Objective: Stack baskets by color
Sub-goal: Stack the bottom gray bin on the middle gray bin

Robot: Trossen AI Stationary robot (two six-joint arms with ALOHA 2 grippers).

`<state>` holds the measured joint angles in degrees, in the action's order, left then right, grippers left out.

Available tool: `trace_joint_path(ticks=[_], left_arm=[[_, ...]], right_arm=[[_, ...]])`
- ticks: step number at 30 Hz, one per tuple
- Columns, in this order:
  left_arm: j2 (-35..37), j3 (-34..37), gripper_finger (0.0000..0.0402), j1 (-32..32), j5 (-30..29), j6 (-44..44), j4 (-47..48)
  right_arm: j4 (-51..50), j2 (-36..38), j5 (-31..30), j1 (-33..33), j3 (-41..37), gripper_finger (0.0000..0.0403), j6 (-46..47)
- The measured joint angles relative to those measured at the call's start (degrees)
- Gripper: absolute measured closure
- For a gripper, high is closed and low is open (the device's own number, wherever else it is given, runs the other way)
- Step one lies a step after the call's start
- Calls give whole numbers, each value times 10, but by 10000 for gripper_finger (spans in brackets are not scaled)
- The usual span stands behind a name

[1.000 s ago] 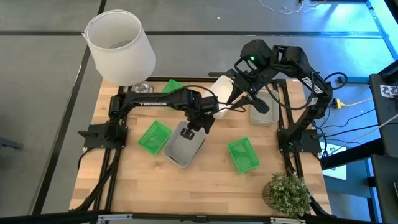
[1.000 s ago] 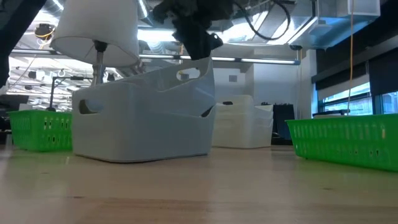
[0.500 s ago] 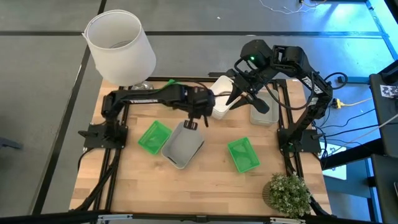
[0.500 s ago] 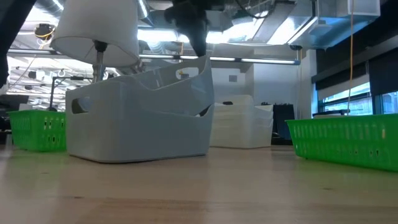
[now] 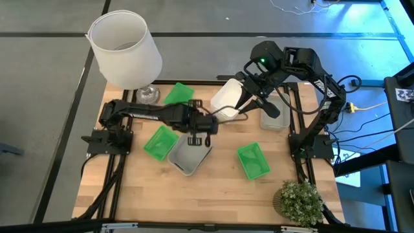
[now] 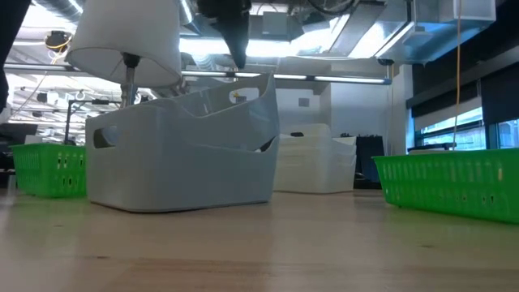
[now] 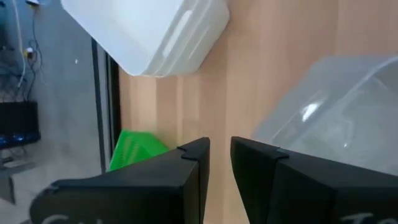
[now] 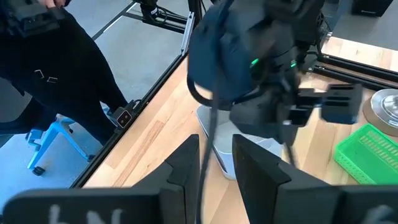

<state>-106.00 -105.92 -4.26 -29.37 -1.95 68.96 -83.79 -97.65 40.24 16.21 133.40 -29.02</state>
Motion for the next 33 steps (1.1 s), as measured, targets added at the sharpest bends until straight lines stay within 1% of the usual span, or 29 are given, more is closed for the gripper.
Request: trace_joint_path(ticks=[4,8,10,15,18,24,30,33], left_arm=[[1,45,344,-25,-17,12,-42],[1,55,344,-48,-55,17,-45],[1,61,344,-55,-56,18,-49],[1,84,344,-57,-59,2,-102],[1,110,344,-53,-61,1,-135],[3,160,344,-52,-69,-1,-169],[3,165,344,-52,-63,3,-190],[2,165,344,-52,-34,8,-197]], right_arm=[[2,2,16,0,0,306,1],[5,10,35,0,0,306,3],[9,12,35,0,0,306,4],[21,18,34,0,0,306,4],[22,19,35,0,0,306,4],[22,19,34,0,0,306,4],[22,19,34,0,0,306,4],[22,19,34,0,0,306,4]])
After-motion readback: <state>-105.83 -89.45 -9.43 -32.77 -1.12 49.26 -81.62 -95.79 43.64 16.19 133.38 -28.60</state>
